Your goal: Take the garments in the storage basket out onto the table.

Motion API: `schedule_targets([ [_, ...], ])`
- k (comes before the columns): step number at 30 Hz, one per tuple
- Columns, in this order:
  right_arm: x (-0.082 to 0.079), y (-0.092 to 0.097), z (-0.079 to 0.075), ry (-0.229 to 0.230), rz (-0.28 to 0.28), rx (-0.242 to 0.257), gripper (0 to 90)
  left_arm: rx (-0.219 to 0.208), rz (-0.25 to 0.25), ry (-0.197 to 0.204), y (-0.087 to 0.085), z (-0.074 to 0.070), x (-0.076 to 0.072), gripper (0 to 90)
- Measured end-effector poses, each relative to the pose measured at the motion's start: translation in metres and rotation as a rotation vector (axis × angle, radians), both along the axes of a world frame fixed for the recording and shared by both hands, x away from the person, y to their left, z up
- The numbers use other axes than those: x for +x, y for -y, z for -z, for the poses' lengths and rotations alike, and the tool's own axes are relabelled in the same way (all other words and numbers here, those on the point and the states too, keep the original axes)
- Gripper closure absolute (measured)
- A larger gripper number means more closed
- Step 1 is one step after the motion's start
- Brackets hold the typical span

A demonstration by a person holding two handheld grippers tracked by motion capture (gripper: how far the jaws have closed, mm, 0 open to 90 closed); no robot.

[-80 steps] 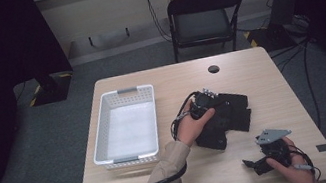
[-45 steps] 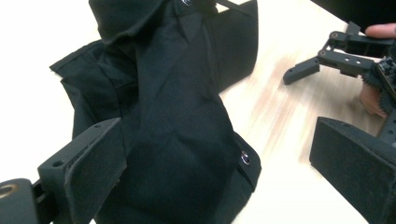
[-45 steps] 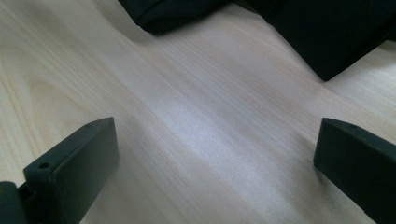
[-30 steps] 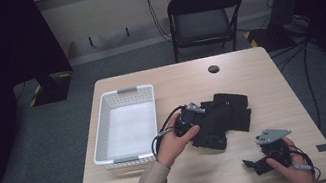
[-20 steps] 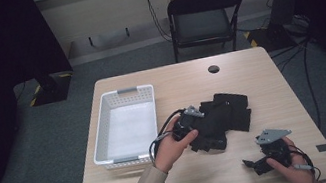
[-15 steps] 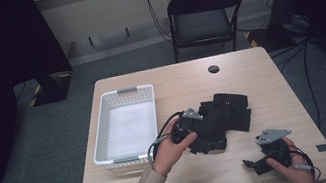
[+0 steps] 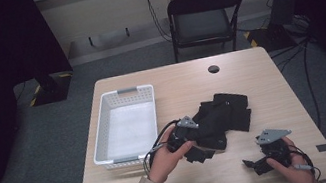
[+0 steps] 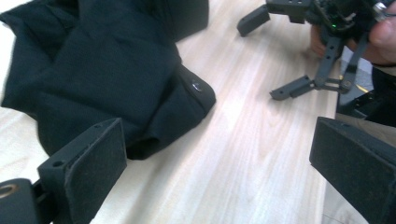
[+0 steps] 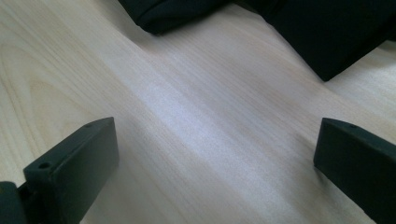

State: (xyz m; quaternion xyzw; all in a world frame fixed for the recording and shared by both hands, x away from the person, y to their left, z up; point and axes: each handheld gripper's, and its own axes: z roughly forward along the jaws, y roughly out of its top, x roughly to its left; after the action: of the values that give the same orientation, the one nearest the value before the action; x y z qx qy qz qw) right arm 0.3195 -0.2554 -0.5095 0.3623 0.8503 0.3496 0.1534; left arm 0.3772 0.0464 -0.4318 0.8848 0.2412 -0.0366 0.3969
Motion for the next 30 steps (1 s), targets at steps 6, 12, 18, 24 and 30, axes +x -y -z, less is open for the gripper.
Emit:
schedule_targets([
  [6, 0.000, 0.000, 0.000, 0.000, 0.000, 0.000, 0.0, -0.021, 0.000, -0.007, -0.007, 0.004, -0.006, 3.5],
  [12, 0.000, 0.000, 0.000, 0.000, 0.000, 0.000, 0.0, -0.033, 0.000, -0.017, -0.013, 0.011, -0.011, 3.5],
  [18, 0.000, 0.000, 0.000, 0.000, 0.000, 0.000, 0.0, -0.031, -0.002, -0.017, -0.018, 0.017, -0.017, 3.5],
  [24, 0.000, 0.000, 0.000, 0.000, 0.000, 0.000, 0.0, -0.016, 0.009, -0.019, -0.022, 0.021, -0.023, 3.6],
  [30, 0.000, 0.000, 0.000, 0.000, 0.000, 0.000, 0.0, -0.019, 0.012, -0.018, -0.024, 0.024, -0.030, 3.5],
])
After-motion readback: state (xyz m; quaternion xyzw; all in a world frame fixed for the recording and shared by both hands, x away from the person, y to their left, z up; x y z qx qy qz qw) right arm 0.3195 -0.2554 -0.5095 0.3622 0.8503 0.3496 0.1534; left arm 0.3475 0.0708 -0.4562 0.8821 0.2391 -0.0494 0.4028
